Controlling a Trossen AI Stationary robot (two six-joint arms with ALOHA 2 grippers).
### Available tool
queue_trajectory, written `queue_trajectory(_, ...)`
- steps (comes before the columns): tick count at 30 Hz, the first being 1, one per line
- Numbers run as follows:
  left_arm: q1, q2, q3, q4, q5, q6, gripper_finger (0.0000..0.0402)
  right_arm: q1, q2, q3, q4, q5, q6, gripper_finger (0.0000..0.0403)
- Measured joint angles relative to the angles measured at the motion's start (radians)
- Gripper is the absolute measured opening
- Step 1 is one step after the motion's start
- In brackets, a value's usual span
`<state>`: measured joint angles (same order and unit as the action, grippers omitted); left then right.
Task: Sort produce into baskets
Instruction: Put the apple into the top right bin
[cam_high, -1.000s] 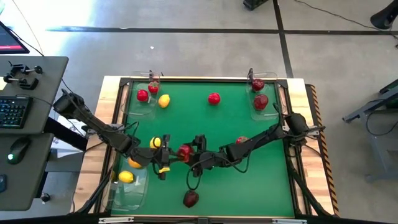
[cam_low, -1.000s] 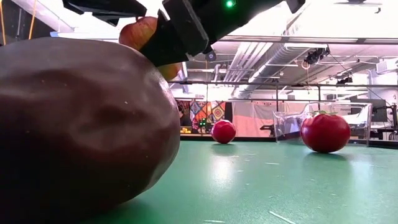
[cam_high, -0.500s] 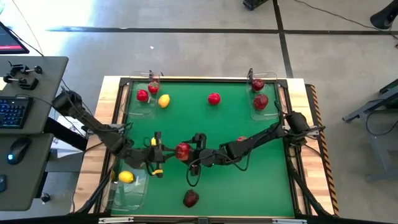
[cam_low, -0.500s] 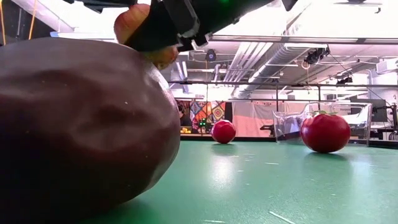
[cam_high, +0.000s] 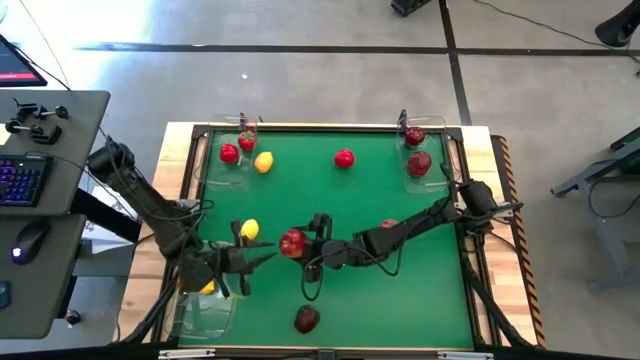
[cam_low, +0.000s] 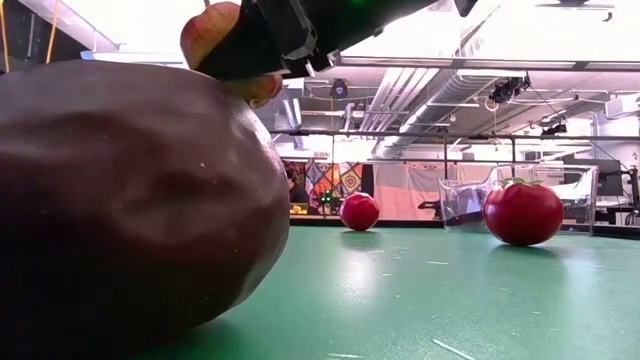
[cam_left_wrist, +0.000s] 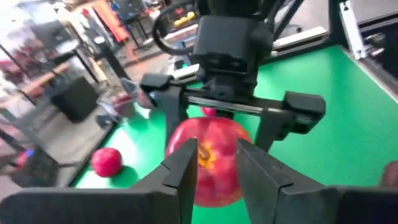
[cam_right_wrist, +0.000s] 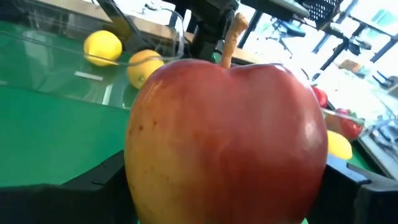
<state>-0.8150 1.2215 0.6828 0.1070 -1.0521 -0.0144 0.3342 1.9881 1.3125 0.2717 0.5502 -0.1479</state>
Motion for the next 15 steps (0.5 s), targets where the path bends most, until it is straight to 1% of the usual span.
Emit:
queue_trajectory(5,0.049,0.006,0.000,-0.004,0.050,-0.045,0.0118,0.002,0.000,-0.001,0.017,-0.005,-0.018,0.0312)
queue_trajectory(11,0.139,0.006,0.000,0.001,0.213,-0.087,0.0129,0.001,0.000,-0.001,0.018,-0.006,-0.018,0.0312)
queue_trajectory(15,0.175,0.006,0.000,0.003,0.275,-0.088,0.0129,0.001,0.000,-0.001,0.016,-0.006,-0.018,0.0312)
